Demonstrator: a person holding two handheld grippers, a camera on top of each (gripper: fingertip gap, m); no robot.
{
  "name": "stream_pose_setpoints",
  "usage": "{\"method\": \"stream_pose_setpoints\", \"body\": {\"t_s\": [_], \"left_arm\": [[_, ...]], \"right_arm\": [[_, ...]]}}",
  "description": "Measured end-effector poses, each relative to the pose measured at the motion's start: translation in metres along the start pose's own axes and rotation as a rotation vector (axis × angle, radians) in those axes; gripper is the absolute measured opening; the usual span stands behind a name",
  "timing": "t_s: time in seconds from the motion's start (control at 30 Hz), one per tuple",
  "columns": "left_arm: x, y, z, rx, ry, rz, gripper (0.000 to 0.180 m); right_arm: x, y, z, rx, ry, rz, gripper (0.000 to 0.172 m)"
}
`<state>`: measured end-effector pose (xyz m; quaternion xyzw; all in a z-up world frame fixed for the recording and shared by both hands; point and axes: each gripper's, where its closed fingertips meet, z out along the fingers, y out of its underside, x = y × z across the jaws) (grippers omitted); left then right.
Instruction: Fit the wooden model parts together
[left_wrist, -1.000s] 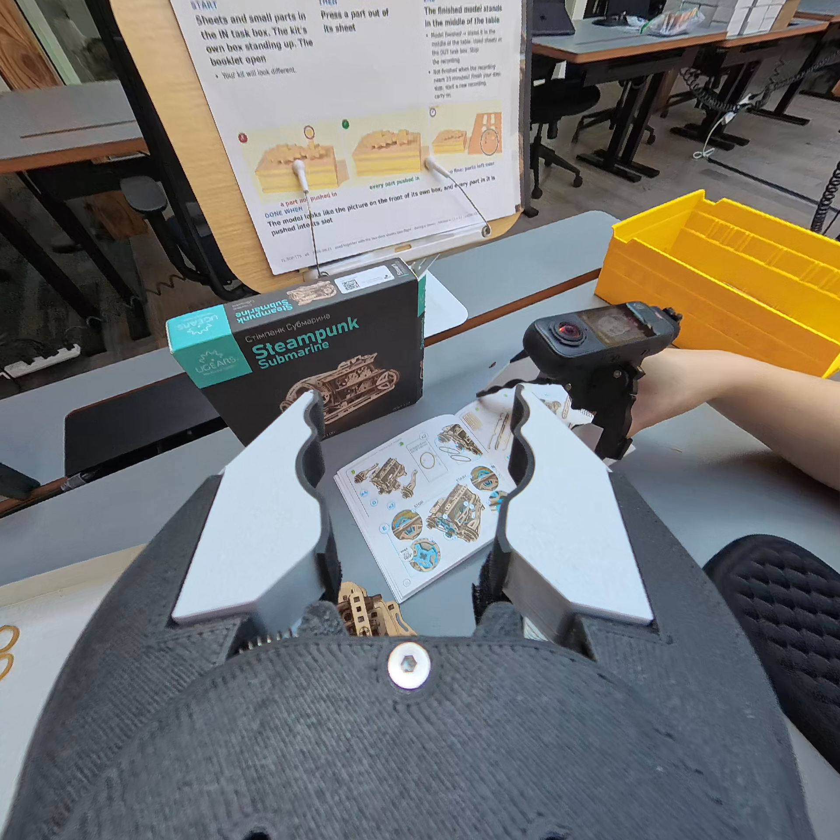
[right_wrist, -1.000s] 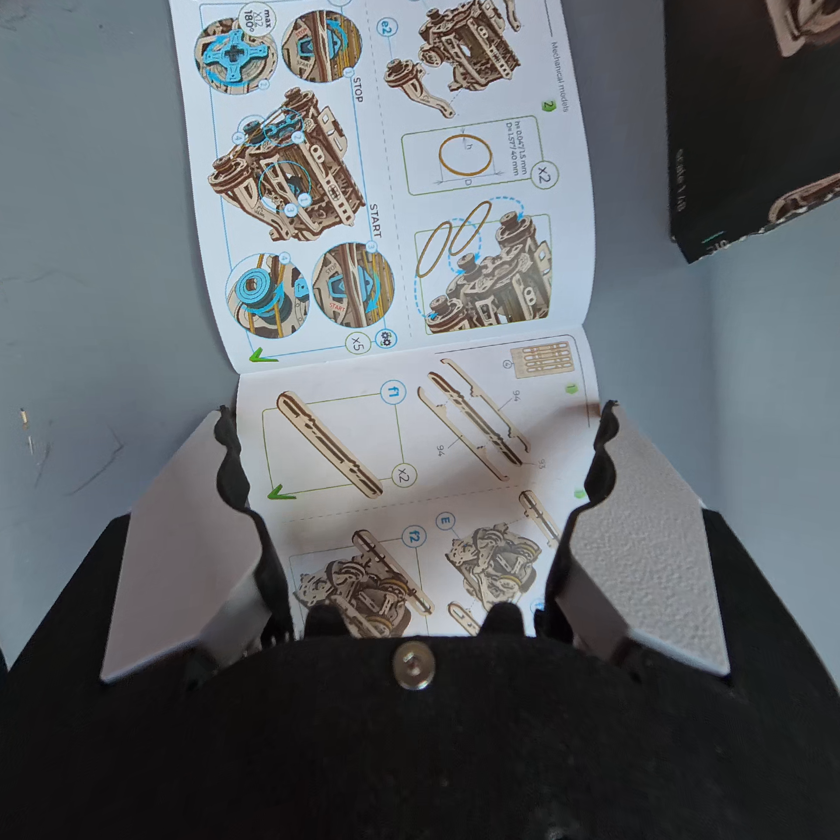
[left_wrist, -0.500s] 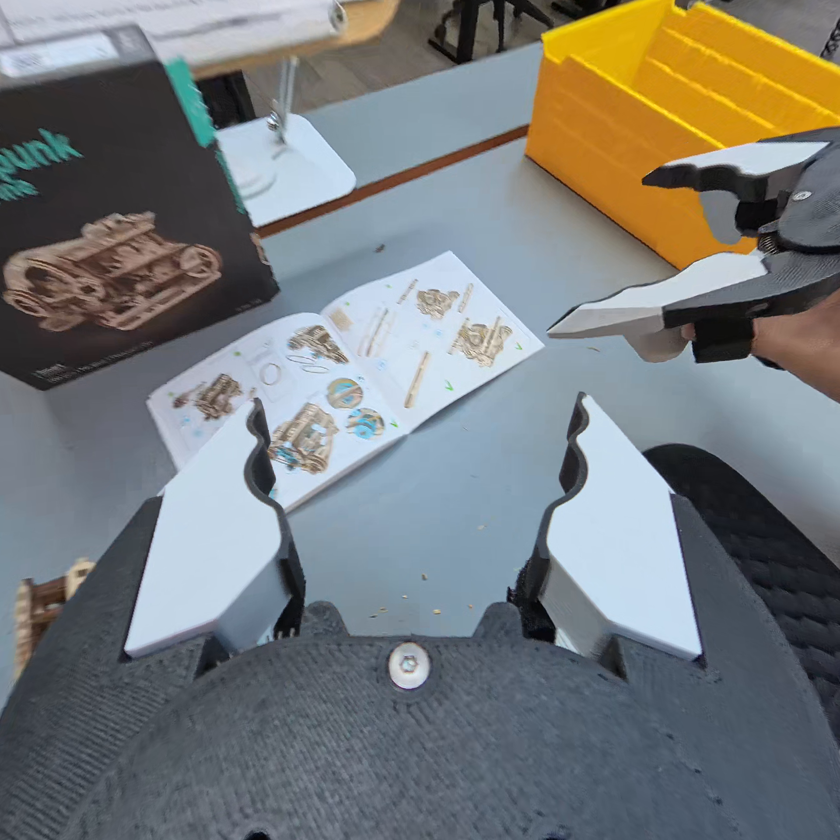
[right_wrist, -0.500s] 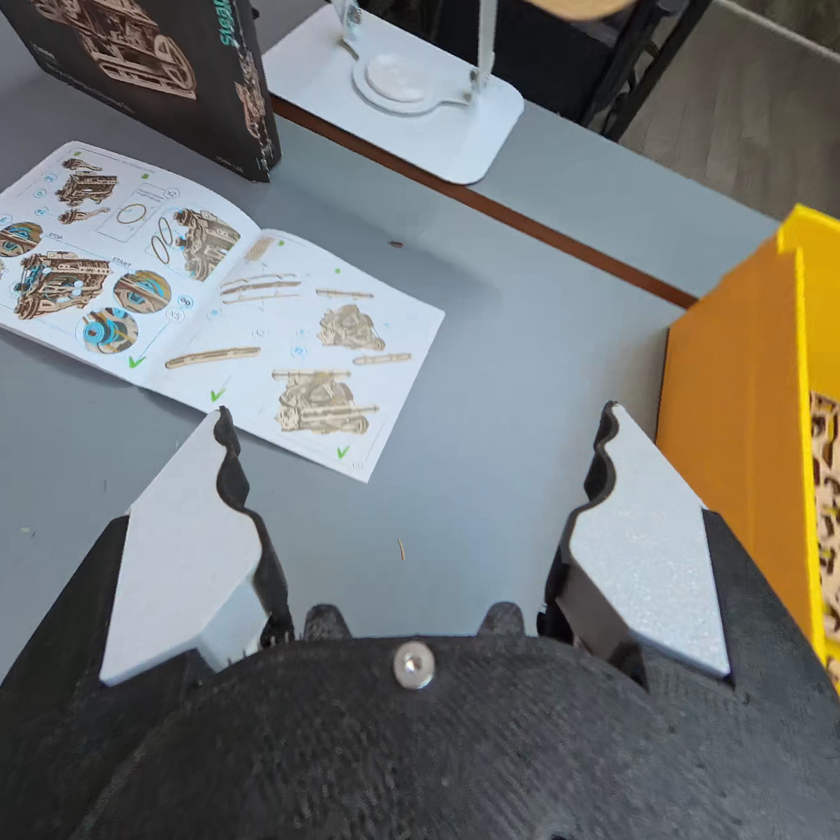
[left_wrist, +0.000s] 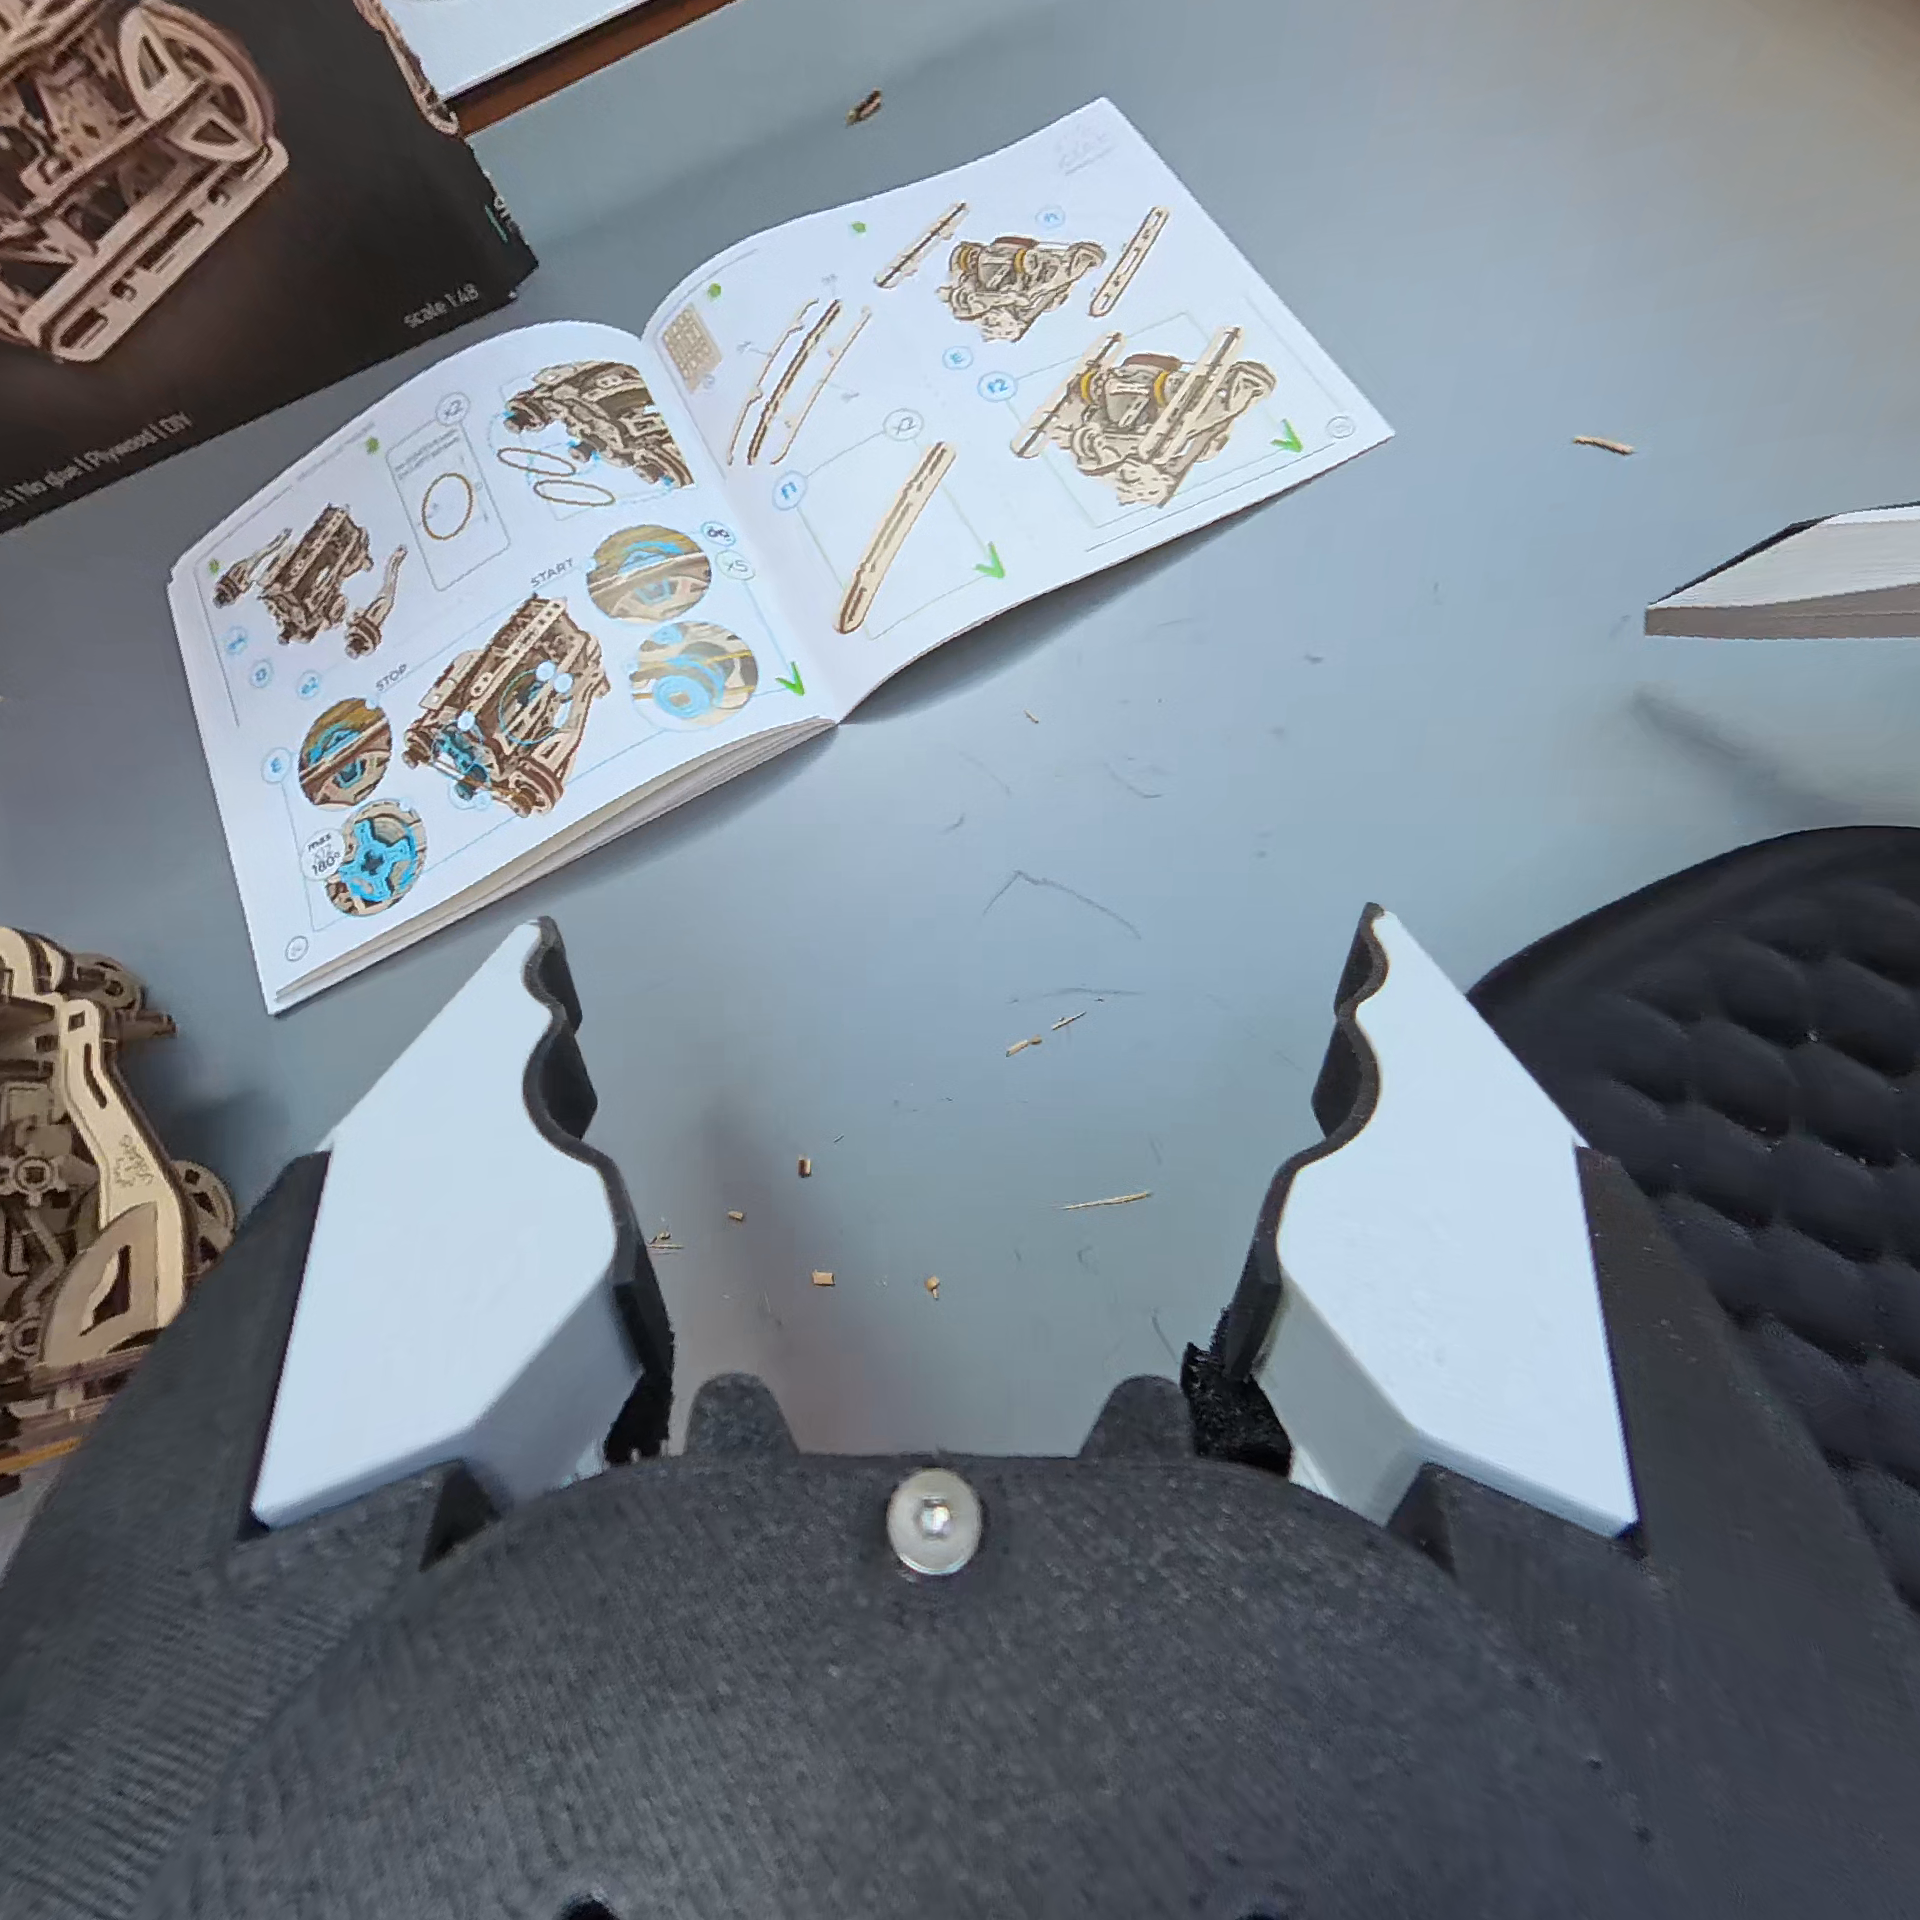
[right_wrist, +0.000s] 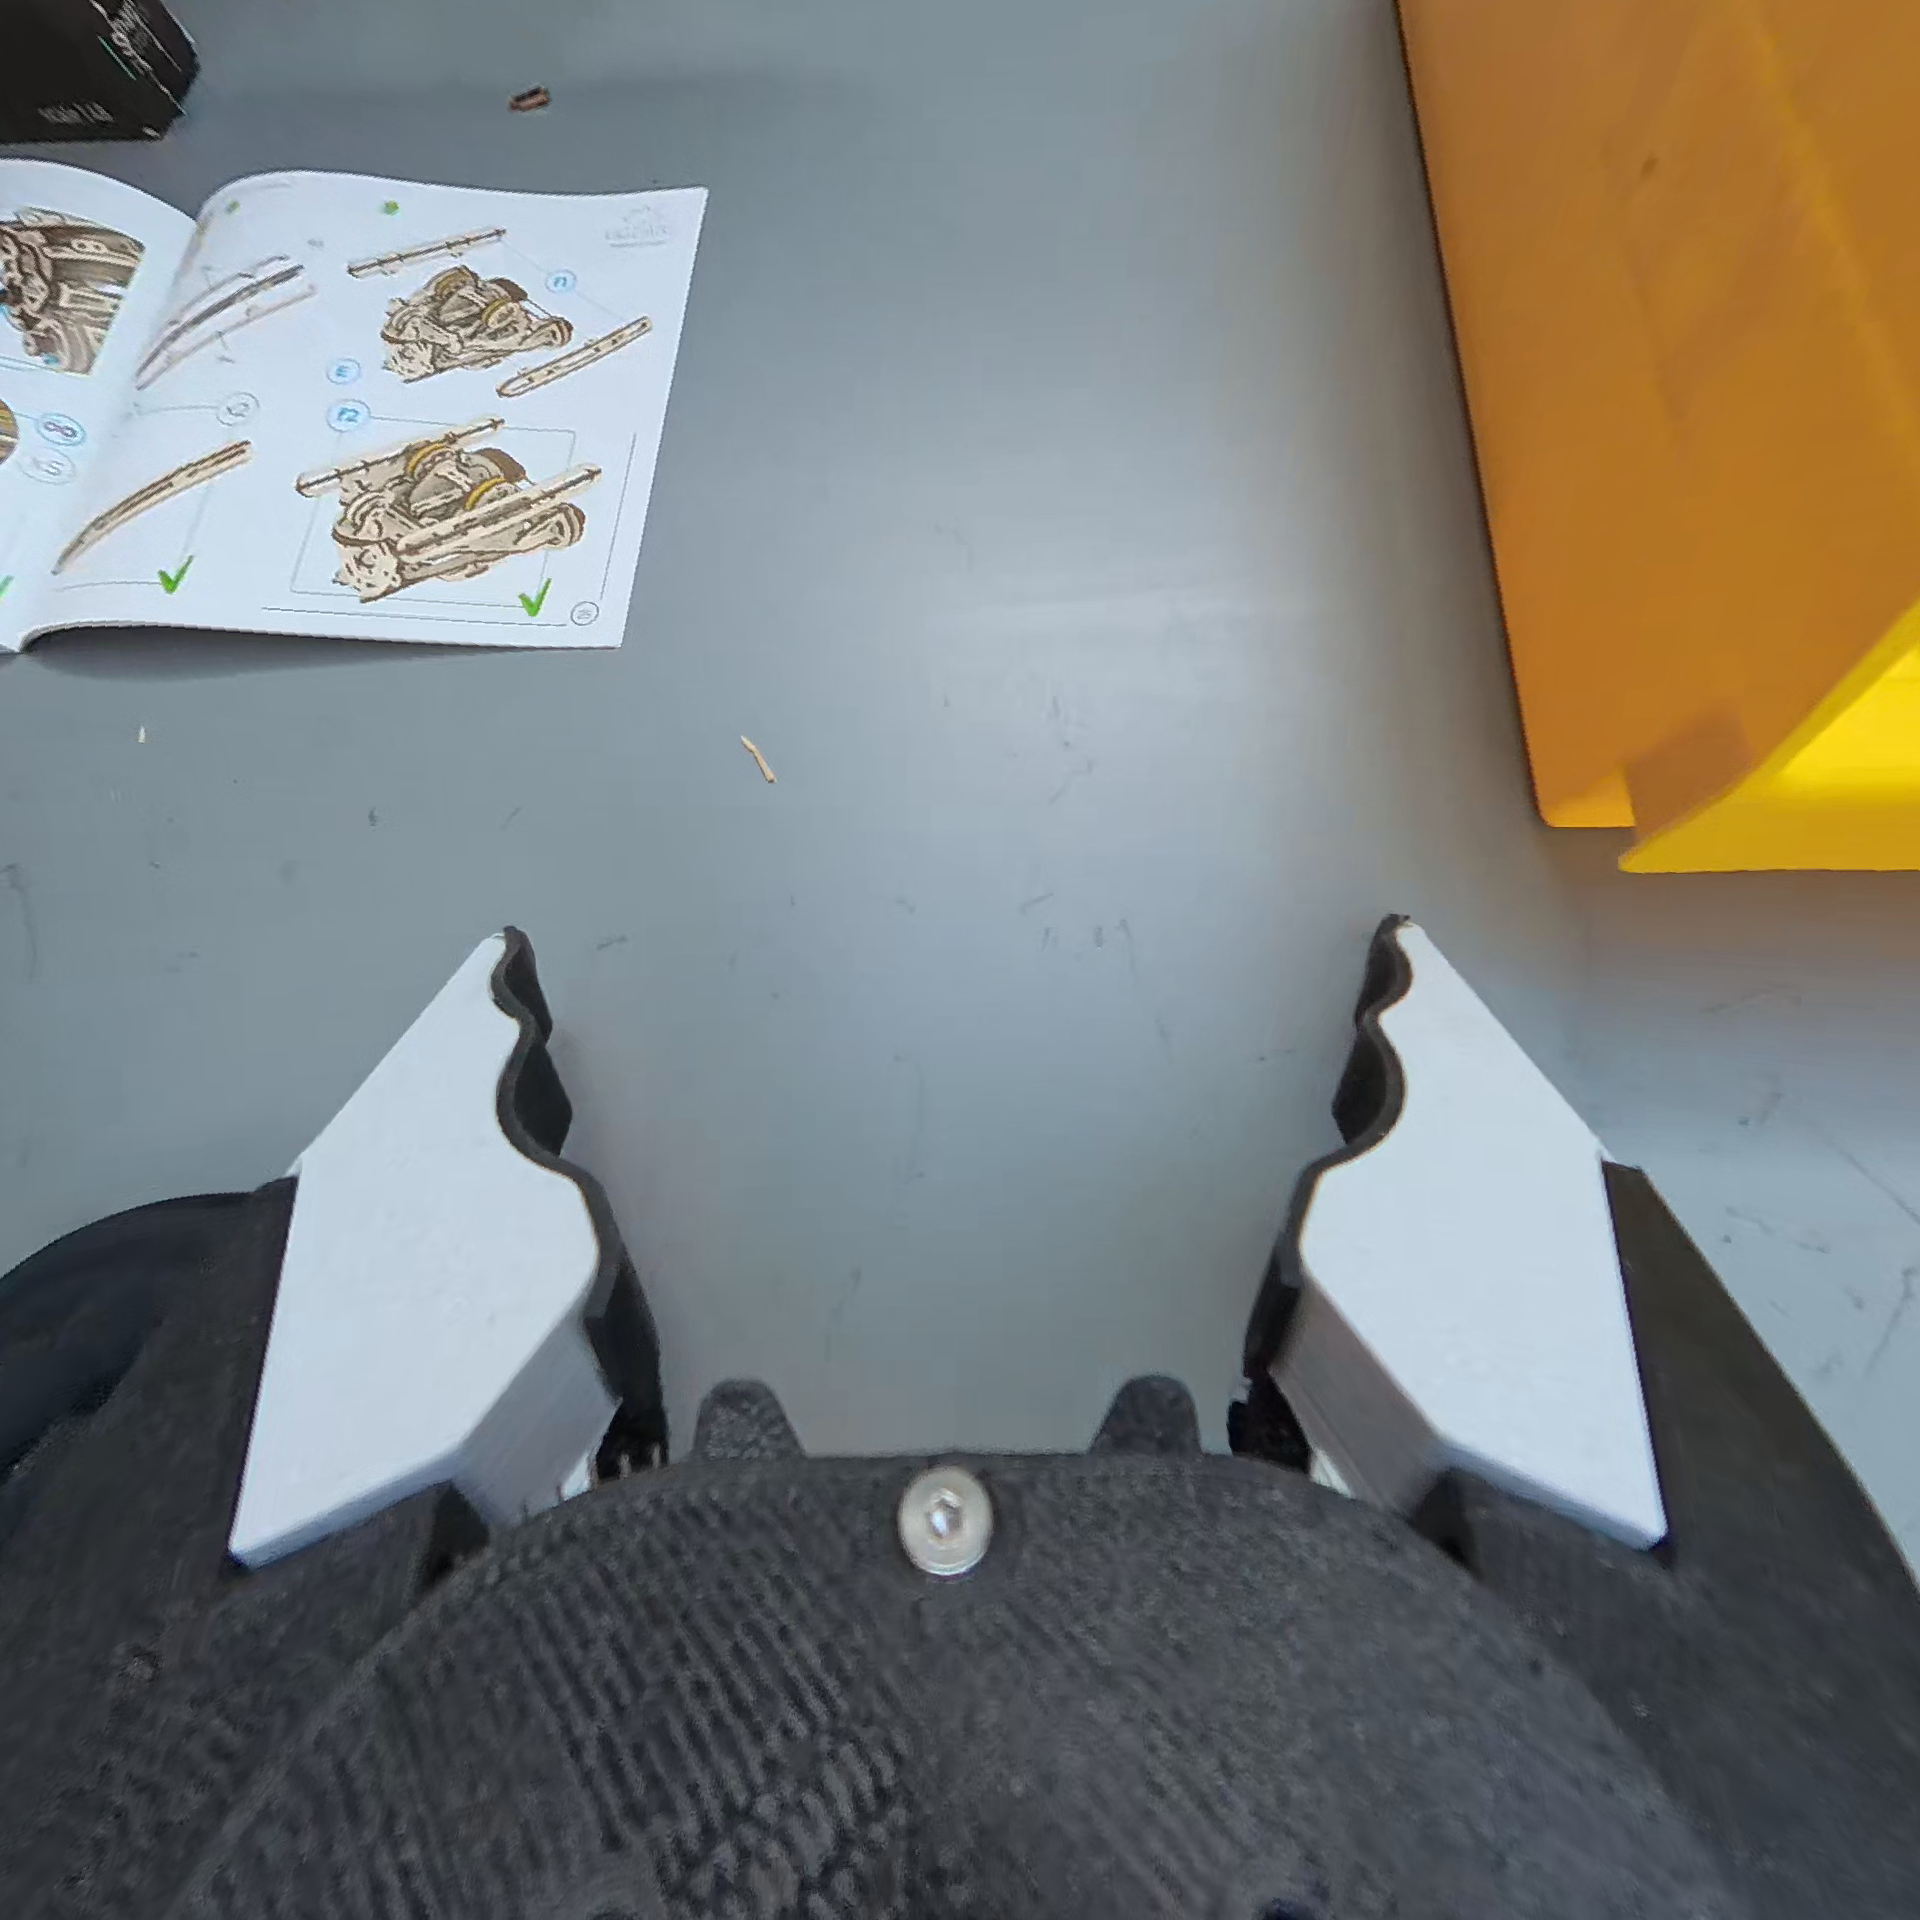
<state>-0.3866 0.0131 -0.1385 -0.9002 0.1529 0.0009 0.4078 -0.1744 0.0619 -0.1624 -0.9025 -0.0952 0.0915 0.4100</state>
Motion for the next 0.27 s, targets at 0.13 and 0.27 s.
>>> {"method": "stream_pose_setpoints", "body": {"t_s": [0.13,0.27], "left_arm": [[-0.007,0.017,0.011,-0.053,-0.024,-0.048,0.142],[-0.005,0.028,0.021,-0.062,0.021,-0.124,0.141]], "right_arm": [[0.003,0.004,0.008,-0.048,0.072,-0.065,0.151],[0.004,0.004,0.009,-0.045,0.073,-0.060,0.150]]}}
